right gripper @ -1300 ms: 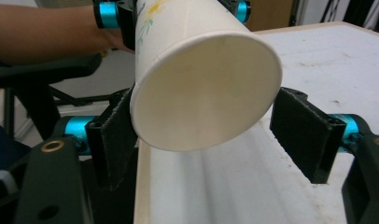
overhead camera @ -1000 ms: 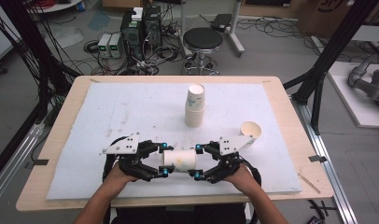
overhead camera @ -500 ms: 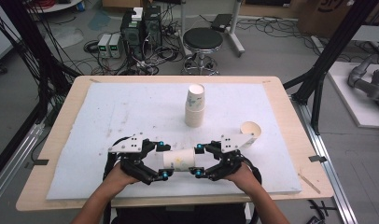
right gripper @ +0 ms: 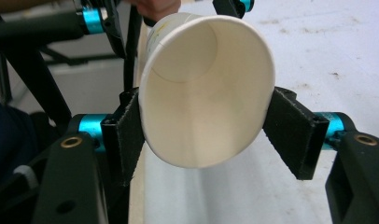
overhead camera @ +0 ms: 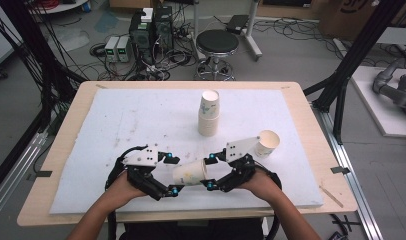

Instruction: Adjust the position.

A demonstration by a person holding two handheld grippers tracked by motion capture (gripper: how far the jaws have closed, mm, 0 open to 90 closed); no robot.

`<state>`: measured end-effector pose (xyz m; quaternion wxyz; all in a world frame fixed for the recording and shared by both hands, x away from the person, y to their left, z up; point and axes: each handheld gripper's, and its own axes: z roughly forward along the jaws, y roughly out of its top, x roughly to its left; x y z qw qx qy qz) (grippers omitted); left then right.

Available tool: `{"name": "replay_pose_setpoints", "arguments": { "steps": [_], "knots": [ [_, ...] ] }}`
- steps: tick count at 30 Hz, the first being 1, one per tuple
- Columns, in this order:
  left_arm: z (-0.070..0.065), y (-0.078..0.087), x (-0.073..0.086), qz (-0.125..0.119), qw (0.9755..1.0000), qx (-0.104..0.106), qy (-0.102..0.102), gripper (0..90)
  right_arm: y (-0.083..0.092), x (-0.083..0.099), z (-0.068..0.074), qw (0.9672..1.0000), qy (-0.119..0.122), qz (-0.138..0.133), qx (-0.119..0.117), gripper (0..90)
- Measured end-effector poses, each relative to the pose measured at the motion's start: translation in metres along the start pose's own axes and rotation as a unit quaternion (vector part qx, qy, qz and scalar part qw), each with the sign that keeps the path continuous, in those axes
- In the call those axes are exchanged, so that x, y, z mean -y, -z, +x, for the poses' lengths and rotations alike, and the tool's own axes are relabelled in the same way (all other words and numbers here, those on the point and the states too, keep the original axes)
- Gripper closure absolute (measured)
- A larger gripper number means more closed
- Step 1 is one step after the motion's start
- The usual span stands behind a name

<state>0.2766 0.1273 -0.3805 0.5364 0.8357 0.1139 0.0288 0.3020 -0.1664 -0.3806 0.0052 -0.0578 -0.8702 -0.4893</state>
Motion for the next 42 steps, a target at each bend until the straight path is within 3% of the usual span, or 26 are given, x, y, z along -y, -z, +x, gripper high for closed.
{"name": "replay_pose_setpoints", "arguments": {
  "steps": [8,14,16,22,30,42],
  "knots": [
    [0.002,-0.001,-0.003,0.043,0.9989,-0.013,-0.015,16.0,-0.008,-0.019,-0.002,0.9981,0.024,0.056,0.004,32.8],
    [0.003,-0.004,-0.003,0.067,0.9974,-0.016,-0.023,16.0,-0.014,-0.026,-0.004,0.996,0.033,0.082,0.008,32.8],
    [0.003,-0.006,-0.004,0.078,0.9964,-0.017,-0.029,16.2,-0.018,-0.03,-0.003,0.9935,0.044,0.104,0.014,32.8],
    [0.004,-0.009,-0.005,0.102,0.9939,-0.022,-0.035,16.4,-0.025,-0.037,-0.003,0.9889,0.056,0.137,0.018,32.7],
    [0.005,-0.017,-0.003,0.134,0.99,-0.022,-0.04,16.8,-0.032,-0.043,-0.002,0.9828,0.071,0.169,0.019,32.5],
    [0.006,-0.024,-0.002,0.163,0.9855,-0.026,-0.041,18.2,-0.037,-0.049,0.0,0.9768,0.084,0.196,0.024,32.4]
  ]
}}
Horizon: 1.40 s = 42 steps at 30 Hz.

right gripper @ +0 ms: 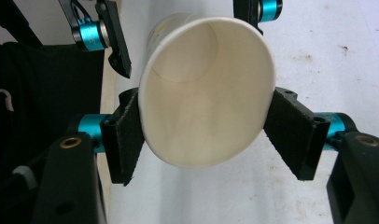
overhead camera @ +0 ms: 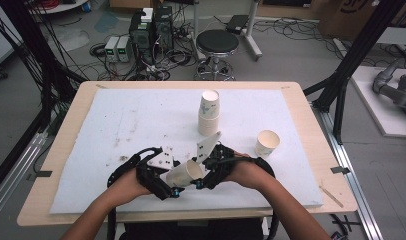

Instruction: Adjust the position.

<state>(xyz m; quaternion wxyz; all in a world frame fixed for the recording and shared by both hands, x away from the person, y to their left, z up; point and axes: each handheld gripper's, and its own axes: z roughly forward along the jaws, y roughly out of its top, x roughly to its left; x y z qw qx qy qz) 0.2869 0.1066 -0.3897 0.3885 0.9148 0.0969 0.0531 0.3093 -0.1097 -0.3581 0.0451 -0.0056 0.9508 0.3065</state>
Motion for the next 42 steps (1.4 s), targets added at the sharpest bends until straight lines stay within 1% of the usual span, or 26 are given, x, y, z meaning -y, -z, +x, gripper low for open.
{"name": "replay_pose_setpoints", "arguments": {
  "steps": [7,9,12,18,19,22,27,30,31,33,34,36,37,39,40,42],
  "knots": [
    [0.001,-0.002,-0.002,0.002,1.0,0.003,0.002,23.0,-0.003,-0.003,0.001,0.9999,0.009,0.013,0.002,32.1],
    [0.001,-0.004,-0.003,0.006,1.0,0.005,0.003,24.0,-0.004,-0.003,0.001,0.9998,0.01,0.016,0.003,32.1],
    [0.002,-0.006,-0.004,0.013,0.9999,0.009,0.001,25.1,-0.004,-0.003,0.001,0.9998,0.009,0.019,0.003,32.1],
    [0.002,-0.01,-0.004,0.017,0.9998,0.01,-0.001,29.0,-0.005,-0.004,0.003,0.9997,0.012,0.023,0.002,32.1],
    [0.003,-0.01,-0.005,0.02,0.9997,0.009,-0.005,30.6,-0.004,-0.004,0.003,0.9997,0.012,0.023,0.003,32.0],
    [0.002,-0.01,-0.005,0.018,0.9997,0.014,-0.006,34.5,-0.004,-0.005,0.004,0.9996,0.015,0.024,0.003,32.0],
    [0.002,-0.01,-0.004,0.015,0.9997,0.017,-0.005,34.9,-0.004,-0.006,0.003,0.9996,0.02,0.019,0.002,31.7],
    [0.002,-0.01,-0.003,0.014,0.9997,0.018,-0.003,34.9,-0.004,-0.006,0.003,0.9997,0.018,0.017,-0.002,31.4],
    [0.002,-0.011,-0.002,0.008,0.9998,0.019,0.002,34.8,-0.004,-0.006,0.003,0.9997,0.016,0.017,-0.003,30.9],
    [0.002,-0.011,-0.001,-0.001,0.9997,0.021,0.01,34.1,-0.004,-0.006,0.002,0.9998,0.012,0.013,-0.003,29.0],
    [0.002,-0.011,-0.001,-0.001,0.9997,0.021,0.01,33.6,-0.003,-0.006,0.002,0.9999,0.008,0.006,-0.004,27.9],
    [0.002,-0.009,0.002,-0.019,0.9994,0.02,0.019,33.2,-0.001,-0.006,0.001,1.0,0.001,-0.002,-0.005,26.6],
    [0.002,-0.009,0.003,-0.023,0.9993,0.018,0.023,33.0,0.0,-0.006,0.0,0.9999,-0.006,-0.01,-0.004,25.5],
    [0.003,-0.008,0.007,-0.032,0.9989,0.017,0.029,32.6,0.004,-0.003,-0.002,0.9991,-0.022,-0.036,-0.003,22.3],
    [0.003,-0.008,0.01,-0.039,0.9985,0.016,0.035,32.5,0.006,-0.001,-0.003,0.9984,-0.03,-0.047,-0.003,22.0],
    [0.003,-0.007,0.015,-0.047,0.998,0.012,0.04,32.4,0.011,0.004,-0.004,0.9965,-0.047,-0.069,-0.003,22.0]
  ]
}}
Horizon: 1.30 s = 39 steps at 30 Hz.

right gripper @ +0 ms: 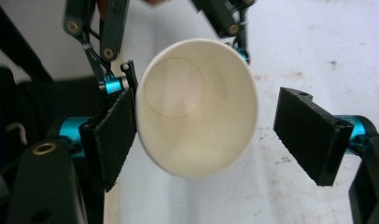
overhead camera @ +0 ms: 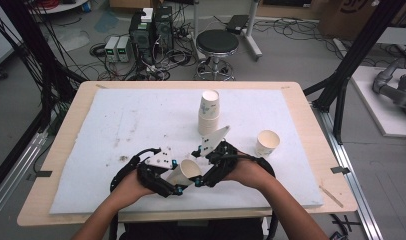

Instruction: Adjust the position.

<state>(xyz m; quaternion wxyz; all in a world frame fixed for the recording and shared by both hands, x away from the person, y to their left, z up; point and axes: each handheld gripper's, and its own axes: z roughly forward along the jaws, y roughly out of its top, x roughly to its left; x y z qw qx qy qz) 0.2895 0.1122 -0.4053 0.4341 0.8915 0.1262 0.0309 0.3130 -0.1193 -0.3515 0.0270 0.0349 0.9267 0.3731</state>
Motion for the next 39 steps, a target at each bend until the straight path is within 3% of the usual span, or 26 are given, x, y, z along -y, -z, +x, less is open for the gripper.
{"name": "replay_pose_setpoints", "arguments": {
  "steps": [5,8,12,13,14,15,18,19,20,21,22,23,24,25,27,30,31,32,33,35,37,38,39],
  "knots": [
    [0.001,0.003,0.01,-0.027,0.9994,-0.009,0.017,32.3,0.012,0.011,-0.004,0.999,-0.026,-0.036,0.011,21.9],
    [0.003,0.008,0.021,-0.055,0.9975,-0.028,0.034,32.3,0.025,0.027,-0.006,0.9957,-0.052,-0.069,0.033,21.9],
    [0.007,0.014,0.032,-0.088,0.9936,-0.05,0.05,32.3,0.036,0.048,-0.007,0.9899,-0.081,-0.096,0.066,21.9],
    [0.007,0.014,0.032,-0.088,0.9936,-0.05,0.05,32.3,0.036,0.048,-0.007,0.9899,-0.081,-0.096,0.066,21.9],
    [0.008,0.017,0.035,-0.099,0.9919,-0.057,0.056,32.2,0.043,0.065,-0.007,0.9835,-0.106,-0.116,0.089,22.0],
    [0.01,0.019,0.04,-0.114,0.9893,-0.067,0.061,32.0,0.045,0.07,-0.007,0.9815,-0.112,-0.122,0.096,22.0],
    [0.013,0.024,0.047,-0.132,0.9854,-0.081,0.071,31.8,0.051,0.087,-0.006,0.9726,-0.136,-0.143,0.123,22.0],
    [0.013,0.024,0.047,-0.132,0.9854,-0.081,0.071,31.8,0.051,0.087,-0.006,0.9726,-0.136,-0.143,0.123,22.0],
    [0.013,0.025,0.048,-0.136,0.9846,-0.082,0.073,31.7,0.055,0.096,-0.005,0.9674,-0.147,-0.155,0.136,22.1],
    [0.014,0.027,0.049,-0.142,0.9831,-0.089,0.073,31.6,0.056,0.099,-0.004,0.9653,-0.151,-0.157,0.144,22.1],
    [0.014,0.027,0.049,-0.142,0.9831,-0.089,0.073,31.5,0.056,0.099,-0.004,0.9653,-0.151,-0.157,0.144,22.1],
    [0.015,0.029,0.05,-0.147,0.9819,-0.094,0.073,31.5,0.06,0.105,-0.002,0.9607,-0.155,-0.165,0.161,22.1],
    [0.015,0.031,0.051,-0.158,0.9788,-0.106,0.076,31.5,0.062,0.108,-0.001,0.9581,-0.157,-0.17,0.169,22.1],
    [0.015,0.031,0.051,-0.158,0.9788,-0.106,0.076,31.5,0.063,0.11,0.0,0.9554,-0.159,-0.172,0.179,22.1],
    [0.015,0.036,0.053,-0.174,0.9737,-0.123,0.08,31.5,0.066,0.115,0.001,0.9505,-0.161,-0.176,0.199,22.0],
    [0.016,0.044,0.056,-0.194,0.966,-0.148,0.086,31.6,0.072,0.124,0.004,0.9398,-0.174,-0.19,0.225,22.1],
    [0.016,0.044,0.056,-0.194,0.966,-0.148,0.086,31.5,0.074,0.127,0.004,0.9363,-0.177,-0.194,0.234,22.1],
    [0.016,0.046,0.058,-0.201,0.9633,-0.155,0.087,31.6,0.076,0.131,0.005,0.9329,-0.18,-0.197,0.242,22.1],
    [0.016,0.051,0.06,-0.214,0.9578,-0.169,0.092,31.5,0.078,0.133,0.006,0.9298,-0.186,-0.196,0.25,22.1],
    [0.016,0.055,0.063,-0.224,0.9528,-0.182,0.094,31.6,0.081,0.139,0.007,0.9237,-0.192,-0.199,0.265,22.1],
    [0.016,0.059,0.066,-0.234,0.9483,-0.191,0.098,31.5,0.083,0.144,0.008,0.9196,-0.2,-0.201,0.272,22.1],
    [0.016,0.059,0.066,-0.234,0.9483,-0.191,0.098,31.5,0.084,0.145,0.008,0.9192,-0.201,-0.202,0.272,22.1],
    [0.016,0.062,0.069,-0.238,0.9444,-0.204,0.098,31.5,0.085,0.146,0.008,0.9186,-0.201,-0.201,0.275,22.1]
  ]
}}
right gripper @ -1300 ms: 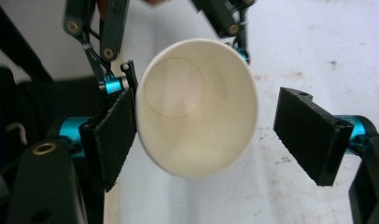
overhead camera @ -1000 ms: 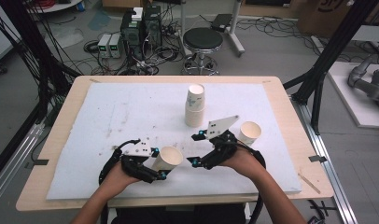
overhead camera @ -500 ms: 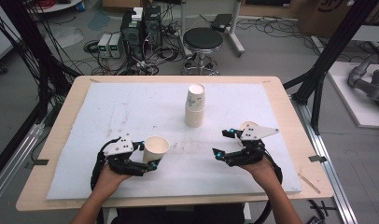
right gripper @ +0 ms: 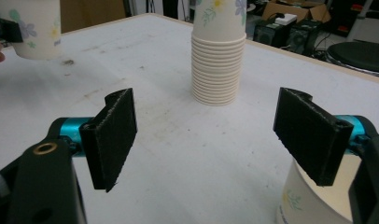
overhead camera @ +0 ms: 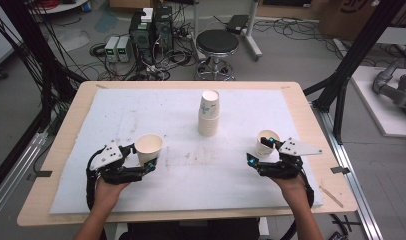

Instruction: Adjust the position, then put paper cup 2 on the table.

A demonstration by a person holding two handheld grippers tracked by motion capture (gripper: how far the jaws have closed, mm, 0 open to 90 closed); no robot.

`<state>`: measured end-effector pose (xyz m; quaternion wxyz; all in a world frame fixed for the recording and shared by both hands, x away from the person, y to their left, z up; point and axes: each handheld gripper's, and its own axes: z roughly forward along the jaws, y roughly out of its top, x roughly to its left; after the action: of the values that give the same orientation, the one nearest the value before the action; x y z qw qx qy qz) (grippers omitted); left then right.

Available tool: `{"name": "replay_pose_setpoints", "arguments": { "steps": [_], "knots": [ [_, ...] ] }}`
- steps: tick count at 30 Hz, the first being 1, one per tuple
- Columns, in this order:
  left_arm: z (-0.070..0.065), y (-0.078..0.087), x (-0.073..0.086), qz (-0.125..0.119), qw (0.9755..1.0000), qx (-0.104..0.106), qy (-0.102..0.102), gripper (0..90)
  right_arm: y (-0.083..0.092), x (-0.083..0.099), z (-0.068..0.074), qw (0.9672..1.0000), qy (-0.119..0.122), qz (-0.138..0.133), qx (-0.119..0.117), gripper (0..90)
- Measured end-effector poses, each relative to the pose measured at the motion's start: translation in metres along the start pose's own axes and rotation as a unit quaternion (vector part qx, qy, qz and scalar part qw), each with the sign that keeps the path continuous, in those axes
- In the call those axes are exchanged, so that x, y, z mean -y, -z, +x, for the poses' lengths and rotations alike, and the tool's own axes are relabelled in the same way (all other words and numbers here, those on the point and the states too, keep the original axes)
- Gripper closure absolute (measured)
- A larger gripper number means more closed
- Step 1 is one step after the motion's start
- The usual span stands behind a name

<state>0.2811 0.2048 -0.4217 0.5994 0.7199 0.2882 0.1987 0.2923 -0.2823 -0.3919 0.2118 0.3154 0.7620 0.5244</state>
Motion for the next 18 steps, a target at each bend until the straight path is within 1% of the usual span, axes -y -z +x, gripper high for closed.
{"name": "replay_pose_setpoints", "arguments": {
  "steps": [1,2,3,4,5,6,7,10,12,13,14,18],
  "knots": [
    [0.0,0.0,0.0,0.0,1.0,0.0,0.0,31.4,0.001,0.0,-0.001,1.0,0.002,-0.001,0.004,22.1],
    [0.002,0.003,0.001,-0.008,0.9999,-0.007,0.004,31.4,0.001,0.0,-0.001,1.0,0.001,-0.001,0.005,22.1],
    [0.002,0.003,0.001,-0.008,0.9999,-0.007,0.004,31.3,0.001,0.0,-0.001,1.0,0.001,-0.001,0.005,22.1],
    [0.005,0.006,0.002,-0.014,0.9997,-0.02,0.005,31.3,0.001,0.0,-0.003,1.0,0.0,-0.002,0.007,22.1],
    [0.005,0.006,0.002,-0.014,0.9997,-0.02,0.005,31.3,0.001,0.0,-0.003,1.0,0.0,-0.001,0.007,22.1],
    [0.007,0.009,0.002,-0.019,0.9994,-0.026,0.01,31.3,0.001,0.001,-0.003,1.0,0.0,-0.003,0.007,22.1],
    [0.007,0.009,0.002,-0.019,0.9994,-0.026,0.01,31.2,0.001,0.001,-0.003,1.0,0.0,-0.003,0.007,22.1],
    [0.008,0.01,0.003,-0.021,0.9991,-0.034,0.01,31.2,0.0,0.002,-0.003,1.0,0.002,-0.003,0.005,22.1],
    [0.007,0.01,0.003,-0.024,0.9991,-0.034,0.01,31.2,0.0,0.003,-0.002,1.0,-0.001,0.0,0.004,22.2],
    [0.007,0.01,0.003,-0.024,0.9991,-0.034,0.01,31.2,0.001,0.003,-0.002,1.0,0.0,-0.003,0.004,22.1],
    [0.007,0.009,0.003,-0.023,0.999,-0.037,0.006,31.2,0.001,0.003,-0.001,1.0,0.0,-0.003,0.003,22.1],
    [0.008,0.008,0.004,-0.026,0.999,-0.036,0.007,31.0,0.002,0.003,-0.001,1.0,0.0,-0.006,0.004,22.1]
  ]
}}
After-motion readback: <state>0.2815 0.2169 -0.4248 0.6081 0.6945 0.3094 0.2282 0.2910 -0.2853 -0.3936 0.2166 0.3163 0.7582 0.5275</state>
